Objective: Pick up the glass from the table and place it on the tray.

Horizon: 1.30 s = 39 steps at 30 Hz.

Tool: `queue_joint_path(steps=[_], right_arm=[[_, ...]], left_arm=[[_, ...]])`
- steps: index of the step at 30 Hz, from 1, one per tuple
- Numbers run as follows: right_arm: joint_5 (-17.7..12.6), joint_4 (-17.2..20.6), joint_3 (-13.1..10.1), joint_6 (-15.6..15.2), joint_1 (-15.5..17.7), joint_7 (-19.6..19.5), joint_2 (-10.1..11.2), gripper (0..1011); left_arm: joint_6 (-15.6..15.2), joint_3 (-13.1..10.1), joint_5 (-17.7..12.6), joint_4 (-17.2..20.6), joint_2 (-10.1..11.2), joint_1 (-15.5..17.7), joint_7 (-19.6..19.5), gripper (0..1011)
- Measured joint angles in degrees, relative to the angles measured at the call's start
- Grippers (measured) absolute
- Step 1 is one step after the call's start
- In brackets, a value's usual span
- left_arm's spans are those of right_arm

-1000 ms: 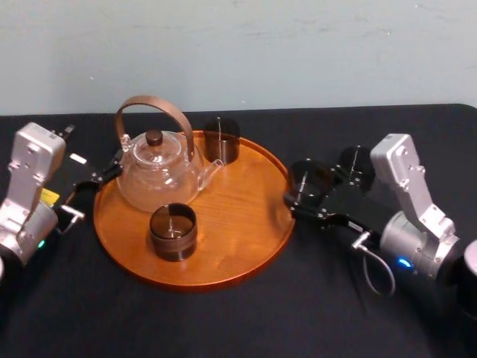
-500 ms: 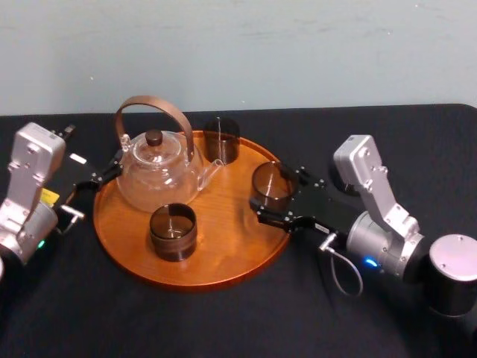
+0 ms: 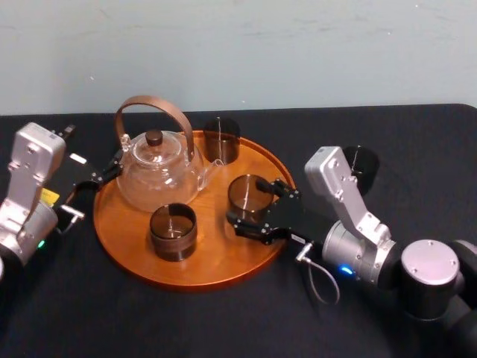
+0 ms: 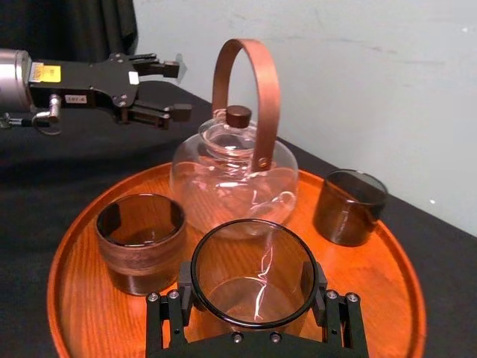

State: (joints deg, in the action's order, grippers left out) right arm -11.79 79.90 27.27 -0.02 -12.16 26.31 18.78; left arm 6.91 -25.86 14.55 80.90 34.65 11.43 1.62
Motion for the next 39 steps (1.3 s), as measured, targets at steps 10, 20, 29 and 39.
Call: queue_joint_path(steps=[10,20,29,39], right_arm=[[0.5,-2.3,1.3,0.5,-0.9,0.3,-1.1,908],[0.6,-3.9,1.7,0.6,-1.3,0.3,-1.8,908],[0.6,-5.0,1.8,0.7,-1.5,0.4,-2.2,908],[0.8,-5.3,1.9,0.3,-1.5,0.0,-2.4,908]], left_arm=[[0.0,0.0,0.0,0.0,0.0,0.0,0.0,1001],[0.0,0.0,0.0,0.0,0.0,0.0,0.0,1002],[0.0,0.0,0.0,0.0,0.0,0.0,0.0,1001],[0.0,0.0,0.0,0.0,0.0,0.0,0.0,1001]])
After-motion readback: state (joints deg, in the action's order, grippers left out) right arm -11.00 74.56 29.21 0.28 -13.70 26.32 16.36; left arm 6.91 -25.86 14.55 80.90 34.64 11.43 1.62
